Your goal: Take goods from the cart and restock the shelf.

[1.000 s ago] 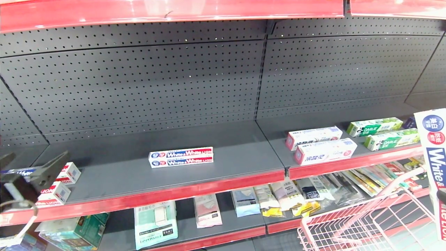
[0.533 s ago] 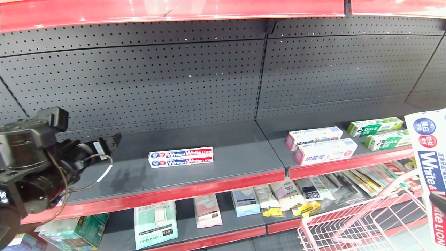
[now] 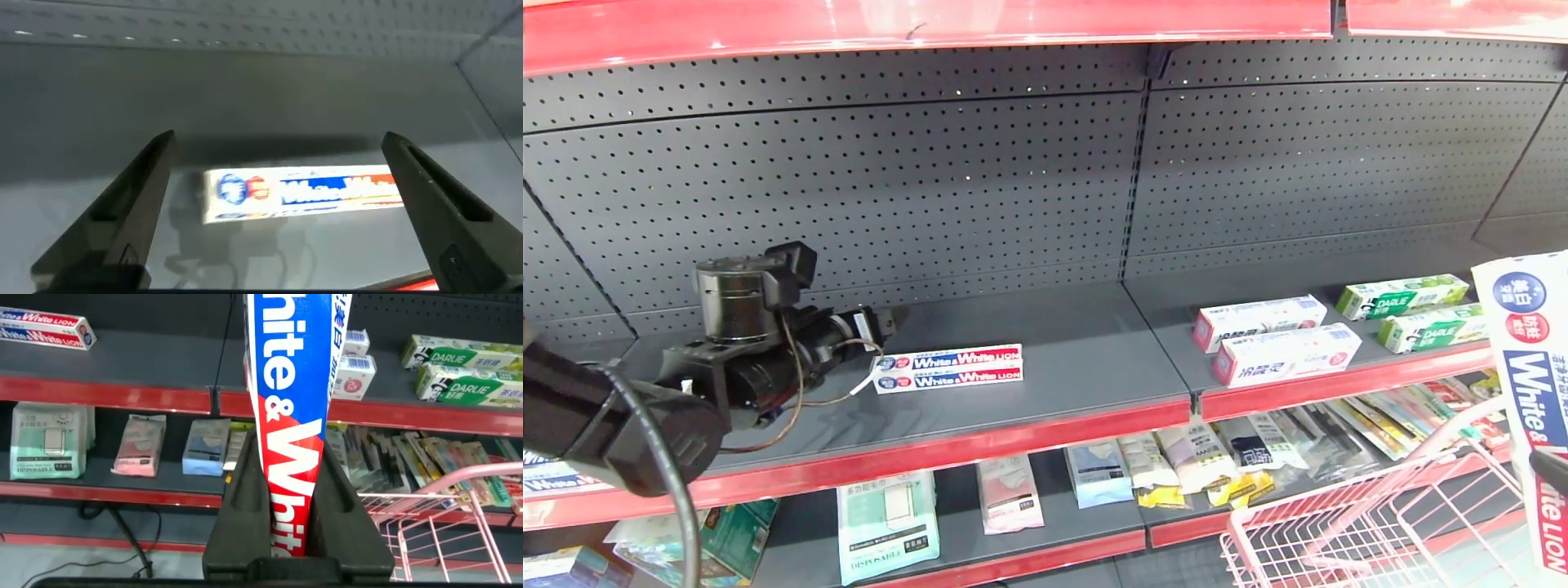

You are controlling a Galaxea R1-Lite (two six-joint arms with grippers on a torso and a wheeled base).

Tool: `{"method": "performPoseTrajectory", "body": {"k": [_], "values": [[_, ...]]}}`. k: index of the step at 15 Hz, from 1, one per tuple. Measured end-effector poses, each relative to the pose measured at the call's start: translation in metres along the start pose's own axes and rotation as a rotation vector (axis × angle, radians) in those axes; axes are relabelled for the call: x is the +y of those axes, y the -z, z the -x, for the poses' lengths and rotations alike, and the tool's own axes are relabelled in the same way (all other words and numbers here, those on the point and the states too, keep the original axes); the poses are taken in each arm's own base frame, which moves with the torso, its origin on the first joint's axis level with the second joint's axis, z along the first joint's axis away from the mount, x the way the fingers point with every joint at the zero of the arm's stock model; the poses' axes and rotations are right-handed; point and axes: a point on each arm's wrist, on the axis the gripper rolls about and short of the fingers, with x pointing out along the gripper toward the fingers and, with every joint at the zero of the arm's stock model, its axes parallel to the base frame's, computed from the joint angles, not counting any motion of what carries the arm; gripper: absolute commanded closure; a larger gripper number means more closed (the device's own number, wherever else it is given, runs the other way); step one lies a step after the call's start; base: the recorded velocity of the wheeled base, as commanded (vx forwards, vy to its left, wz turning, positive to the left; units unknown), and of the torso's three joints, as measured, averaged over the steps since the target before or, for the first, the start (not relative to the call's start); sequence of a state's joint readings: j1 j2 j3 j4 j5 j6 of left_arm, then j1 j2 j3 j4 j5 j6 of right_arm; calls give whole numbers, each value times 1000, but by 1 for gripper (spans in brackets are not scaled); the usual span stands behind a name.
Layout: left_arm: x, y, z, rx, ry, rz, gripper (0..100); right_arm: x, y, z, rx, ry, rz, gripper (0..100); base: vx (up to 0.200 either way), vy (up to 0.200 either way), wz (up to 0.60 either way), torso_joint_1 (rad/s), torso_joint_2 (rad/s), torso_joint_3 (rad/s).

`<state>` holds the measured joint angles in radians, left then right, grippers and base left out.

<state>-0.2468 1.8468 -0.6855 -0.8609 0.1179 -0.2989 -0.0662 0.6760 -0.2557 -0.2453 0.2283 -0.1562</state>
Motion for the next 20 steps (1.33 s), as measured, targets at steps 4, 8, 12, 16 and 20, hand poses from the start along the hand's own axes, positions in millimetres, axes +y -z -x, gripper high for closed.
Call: {"method": "performPoseTrajectory", "body": {"k": [4, 8, 12, 16, 20], "values": [[-14, 2, -42, 24, 80, -10, 0, 0, -1, 0, -2, -1, 4, 100, 0, 0, 0, 0, 0, 0], [-24, 13, -69, 93, 88, -25, 0, 0, -1, 0, -1, -3, 10, 100, 0, 0, 0, 0, 0, 0], [-34, 17, -90, 167, 83, -107, 0, 0, 1, -2, 12, -4, 10, 100, 0, 0, 0, 0, 0, 0], [-46, 28, -102, 231, 88, -142, 0, 0, 1, -3, 16, -13, 10, 100, 0, 0, 0, 0, 0, 0], [-55, 28, -112, 236, 76, -151, 0, 0, 1, -3, 18, -16, 10, 100, 0, 0, 0, 0, 0, 0]]}}
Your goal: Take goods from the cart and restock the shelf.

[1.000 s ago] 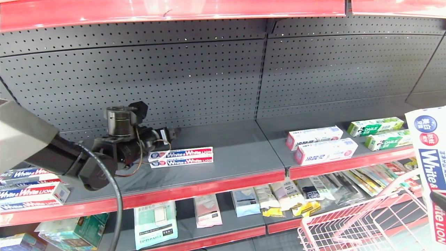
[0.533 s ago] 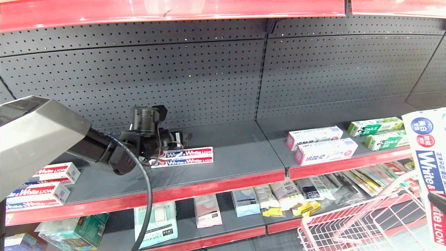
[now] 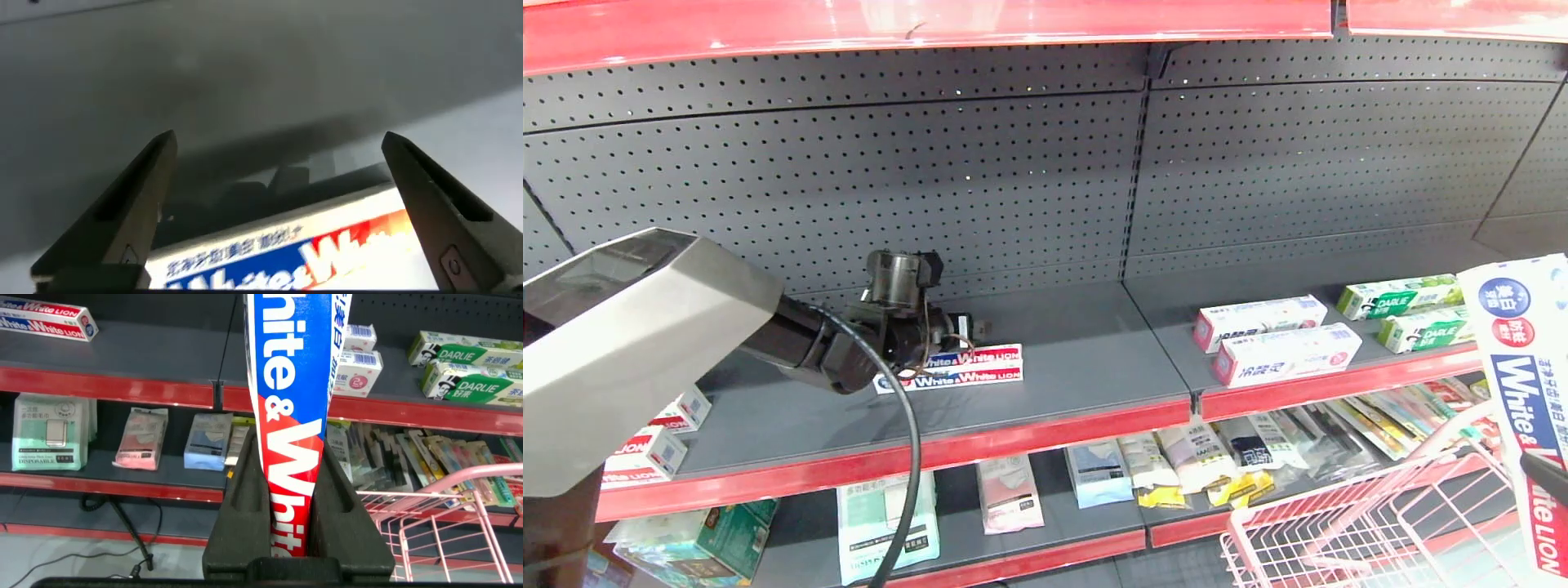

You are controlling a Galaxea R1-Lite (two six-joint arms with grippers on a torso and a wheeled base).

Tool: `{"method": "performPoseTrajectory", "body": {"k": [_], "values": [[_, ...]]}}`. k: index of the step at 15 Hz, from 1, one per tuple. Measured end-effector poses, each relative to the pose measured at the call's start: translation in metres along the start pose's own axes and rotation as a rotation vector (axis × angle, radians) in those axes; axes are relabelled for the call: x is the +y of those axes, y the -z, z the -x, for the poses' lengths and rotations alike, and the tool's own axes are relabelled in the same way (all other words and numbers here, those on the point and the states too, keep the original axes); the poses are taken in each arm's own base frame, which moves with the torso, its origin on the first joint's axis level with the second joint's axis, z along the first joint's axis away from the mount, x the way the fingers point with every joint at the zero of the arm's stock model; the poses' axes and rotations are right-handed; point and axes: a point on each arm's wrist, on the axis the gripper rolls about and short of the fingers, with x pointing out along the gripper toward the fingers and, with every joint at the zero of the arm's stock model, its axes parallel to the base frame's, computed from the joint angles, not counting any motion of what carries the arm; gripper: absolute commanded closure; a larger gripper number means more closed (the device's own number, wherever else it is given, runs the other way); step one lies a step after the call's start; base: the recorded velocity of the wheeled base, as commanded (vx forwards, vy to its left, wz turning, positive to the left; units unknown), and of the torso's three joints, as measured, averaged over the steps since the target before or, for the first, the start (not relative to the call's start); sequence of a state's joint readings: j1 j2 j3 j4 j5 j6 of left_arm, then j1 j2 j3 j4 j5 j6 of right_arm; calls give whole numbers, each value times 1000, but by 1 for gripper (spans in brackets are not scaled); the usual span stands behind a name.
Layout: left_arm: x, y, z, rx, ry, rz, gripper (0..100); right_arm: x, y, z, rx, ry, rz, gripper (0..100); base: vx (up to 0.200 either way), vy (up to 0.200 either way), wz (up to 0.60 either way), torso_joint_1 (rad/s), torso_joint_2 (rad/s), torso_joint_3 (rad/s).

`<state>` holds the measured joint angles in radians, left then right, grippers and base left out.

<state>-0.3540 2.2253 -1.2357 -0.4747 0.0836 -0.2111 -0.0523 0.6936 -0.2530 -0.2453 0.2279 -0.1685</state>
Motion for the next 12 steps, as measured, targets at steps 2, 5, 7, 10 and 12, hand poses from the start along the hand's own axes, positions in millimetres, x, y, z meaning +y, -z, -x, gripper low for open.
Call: {"method": "performPoseTrajectory", "body": {"k": [2, 5, 7, 10, 12], "values": [[-3, 3, -7, 14, -18, -5, 0, 0, -1, 0, -2, 0, 0, 100, 0, 0, 0, 0, 0, 0], [-8, 6, -13, 43, -19, -14, 0, 0, -1, 0, -3, 0, 1, 100, 0, 0, 0, 0, 0, 0], [-9, 6, -15, 52, -35, -17, 0, 0, -1, 0, -2, 0, 0, 100, 0, 0, 0, 0, 0, 0], [-8, 8, -17, 60, -62, -17, 0, 0, -1, 0, -1, 0, 0, 100, 0, 0, 0, 0, 0, 0], [-8, 10, -17, 75, -76, -20, 0, 0, -1, 0, -1, 0, 0, 100, 0, 0, 0, 0, 0, 0]]}}
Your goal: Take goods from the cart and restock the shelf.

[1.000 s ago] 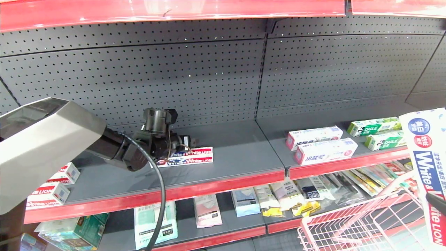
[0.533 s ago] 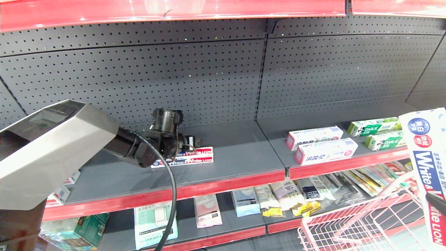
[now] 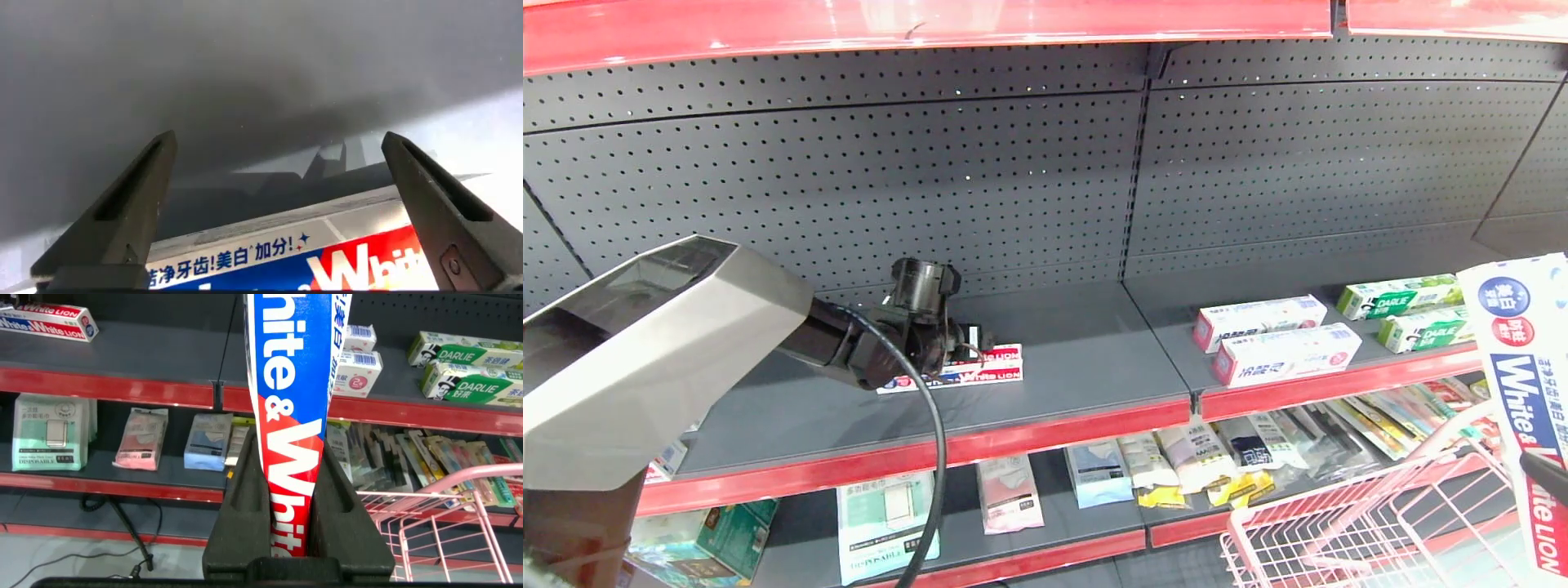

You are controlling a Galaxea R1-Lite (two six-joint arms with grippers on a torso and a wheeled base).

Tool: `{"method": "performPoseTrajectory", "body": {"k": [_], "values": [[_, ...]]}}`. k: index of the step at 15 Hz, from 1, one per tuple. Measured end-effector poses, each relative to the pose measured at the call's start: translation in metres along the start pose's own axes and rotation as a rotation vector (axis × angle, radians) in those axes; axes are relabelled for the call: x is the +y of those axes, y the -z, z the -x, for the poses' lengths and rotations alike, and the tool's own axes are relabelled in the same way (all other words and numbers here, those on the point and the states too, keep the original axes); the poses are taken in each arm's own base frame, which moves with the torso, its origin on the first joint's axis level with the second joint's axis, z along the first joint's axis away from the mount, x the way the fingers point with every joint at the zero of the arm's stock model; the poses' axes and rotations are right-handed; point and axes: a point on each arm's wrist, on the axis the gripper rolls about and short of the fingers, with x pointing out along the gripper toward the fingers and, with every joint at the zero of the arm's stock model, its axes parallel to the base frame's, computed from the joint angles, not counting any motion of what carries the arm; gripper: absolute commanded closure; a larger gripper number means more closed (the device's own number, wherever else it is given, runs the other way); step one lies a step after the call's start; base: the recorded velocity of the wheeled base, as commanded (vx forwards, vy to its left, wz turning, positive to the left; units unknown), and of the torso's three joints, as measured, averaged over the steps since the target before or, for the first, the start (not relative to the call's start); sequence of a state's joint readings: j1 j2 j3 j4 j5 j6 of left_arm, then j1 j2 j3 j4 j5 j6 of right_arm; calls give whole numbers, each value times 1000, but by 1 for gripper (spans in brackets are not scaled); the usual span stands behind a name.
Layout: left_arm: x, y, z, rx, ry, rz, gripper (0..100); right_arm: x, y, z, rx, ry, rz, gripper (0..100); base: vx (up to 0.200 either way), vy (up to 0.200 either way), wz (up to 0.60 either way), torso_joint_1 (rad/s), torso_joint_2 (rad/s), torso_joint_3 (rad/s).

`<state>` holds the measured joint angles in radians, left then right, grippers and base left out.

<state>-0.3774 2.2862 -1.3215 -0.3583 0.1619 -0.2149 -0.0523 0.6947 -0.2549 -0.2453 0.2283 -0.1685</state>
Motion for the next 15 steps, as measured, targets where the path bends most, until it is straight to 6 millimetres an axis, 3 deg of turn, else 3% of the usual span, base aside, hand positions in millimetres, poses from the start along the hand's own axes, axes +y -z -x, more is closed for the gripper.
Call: {"method": "performPoseTrajectory", "body": {"k": [15], "values": [[2, 19, 16, 90, 2, -2, 0, 0, -1, 0, -3, 0, 0, 100, 0, 0, 0, 0, 0, 0]]}}
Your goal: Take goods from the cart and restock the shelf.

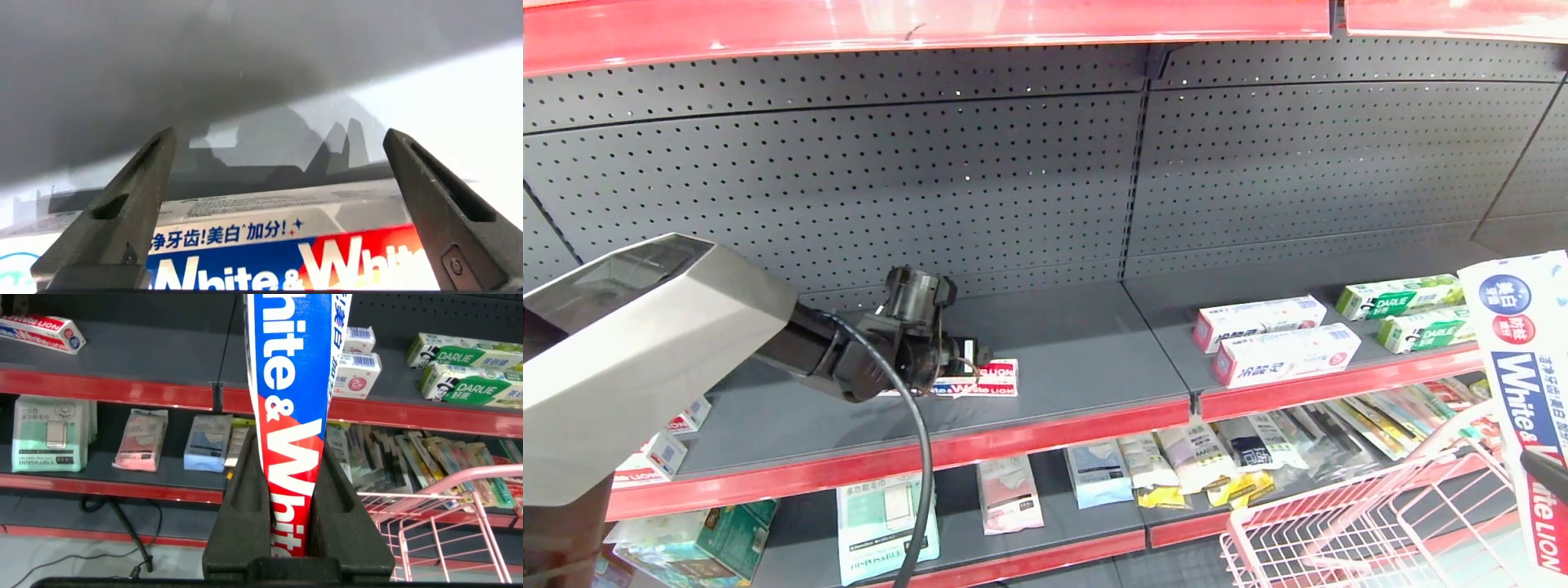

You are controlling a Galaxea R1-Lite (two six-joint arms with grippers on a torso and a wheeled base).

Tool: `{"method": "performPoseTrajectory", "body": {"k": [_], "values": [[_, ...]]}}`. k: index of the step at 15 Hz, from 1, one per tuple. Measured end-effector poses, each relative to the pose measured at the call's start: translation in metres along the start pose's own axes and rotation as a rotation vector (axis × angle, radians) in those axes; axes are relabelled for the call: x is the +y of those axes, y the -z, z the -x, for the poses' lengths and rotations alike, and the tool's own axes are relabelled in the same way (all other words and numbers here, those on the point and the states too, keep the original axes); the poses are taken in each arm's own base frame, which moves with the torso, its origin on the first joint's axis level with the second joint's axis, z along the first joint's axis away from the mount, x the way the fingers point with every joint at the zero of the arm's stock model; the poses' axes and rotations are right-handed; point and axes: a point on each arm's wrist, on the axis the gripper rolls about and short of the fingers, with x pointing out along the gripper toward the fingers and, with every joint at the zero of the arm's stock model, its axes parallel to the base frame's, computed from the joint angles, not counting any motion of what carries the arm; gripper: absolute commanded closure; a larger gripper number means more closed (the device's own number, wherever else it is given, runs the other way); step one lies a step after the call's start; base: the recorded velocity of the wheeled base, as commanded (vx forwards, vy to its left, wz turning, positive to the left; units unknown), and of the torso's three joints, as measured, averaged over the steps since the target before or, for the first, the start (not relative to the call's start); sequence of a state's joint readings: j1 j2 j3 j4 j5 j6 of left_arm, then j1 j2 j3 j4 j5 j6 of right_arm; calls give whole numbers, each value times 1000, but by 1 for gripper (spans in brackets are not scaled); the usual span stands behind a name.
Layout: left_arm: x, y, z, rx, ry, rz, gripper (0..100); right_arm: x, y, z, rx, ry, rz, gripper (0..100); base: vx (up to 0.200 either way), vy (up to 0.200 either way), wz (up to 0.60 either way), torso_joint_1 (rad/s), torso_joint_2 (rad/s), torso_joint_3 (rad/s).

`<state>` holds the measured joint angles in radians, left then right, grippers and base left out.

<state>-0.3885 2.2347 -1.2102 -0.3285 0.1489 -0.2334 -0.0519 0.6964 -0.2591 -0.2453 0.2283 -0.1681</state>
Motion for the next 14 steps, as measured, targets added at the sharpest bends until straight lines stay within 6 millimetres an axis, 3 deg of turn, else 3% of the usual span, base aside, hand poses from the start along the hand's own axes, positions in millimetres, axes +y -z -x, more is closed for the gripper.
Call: {"method": "performPoseTrajectory", "body": {"k": [14], "values": [[8, 17, 37, 113, -29, 45, 0, 0, 0, 0, 0, -14, 0, 100, 0, 0, 0, 0, 0, 0]]}}
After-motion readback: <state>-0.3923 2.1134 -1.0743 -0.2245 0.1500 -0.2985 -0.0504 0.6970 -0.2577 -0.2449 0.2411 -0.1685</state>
